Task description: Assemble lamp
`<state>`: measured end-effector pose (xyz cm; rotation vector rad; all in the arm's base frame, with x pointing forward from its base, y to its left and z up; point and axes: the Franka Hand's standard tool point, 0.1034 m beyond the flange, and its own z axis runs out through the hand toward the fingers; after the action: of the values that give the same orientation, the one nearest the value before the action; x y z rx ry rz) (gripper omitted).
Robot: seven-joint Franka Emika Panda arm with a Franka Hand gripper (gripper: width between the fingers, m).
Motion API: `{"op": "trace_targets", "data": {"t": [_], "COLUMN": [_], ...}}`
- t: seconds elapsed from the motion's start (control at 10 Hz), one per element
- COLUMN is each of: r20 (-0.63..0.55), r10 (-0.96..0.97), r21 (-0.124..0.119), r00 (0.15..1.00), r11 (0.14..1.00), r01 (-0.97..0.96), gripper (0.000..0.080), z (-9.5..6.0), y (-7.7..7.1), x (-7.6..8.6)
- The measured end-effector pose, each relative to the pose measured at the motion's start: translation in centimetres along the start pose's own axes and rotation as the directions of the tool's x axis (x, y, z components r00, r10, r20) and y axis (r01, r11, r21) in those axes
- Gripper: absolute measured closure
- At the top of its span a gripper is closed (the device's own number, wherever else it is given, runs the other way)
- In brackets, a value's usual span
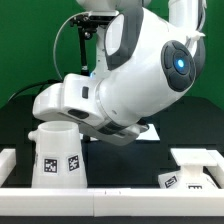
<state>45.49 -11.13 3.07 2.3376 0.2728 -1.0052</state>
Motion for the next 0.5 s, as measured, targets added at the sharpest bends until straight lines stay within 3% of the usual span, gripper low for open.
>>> {"op": "trace_targets", "data": {"t": [0.5], "r20": [-0.009], "r10": [-0.014], "r21": [0.001], "r00": [1.0], "r11": [1.0], "r01": [0.014], "gripper": [0.0101], "z": [-0.06], "y": [0.03], "x": [0.17]}}
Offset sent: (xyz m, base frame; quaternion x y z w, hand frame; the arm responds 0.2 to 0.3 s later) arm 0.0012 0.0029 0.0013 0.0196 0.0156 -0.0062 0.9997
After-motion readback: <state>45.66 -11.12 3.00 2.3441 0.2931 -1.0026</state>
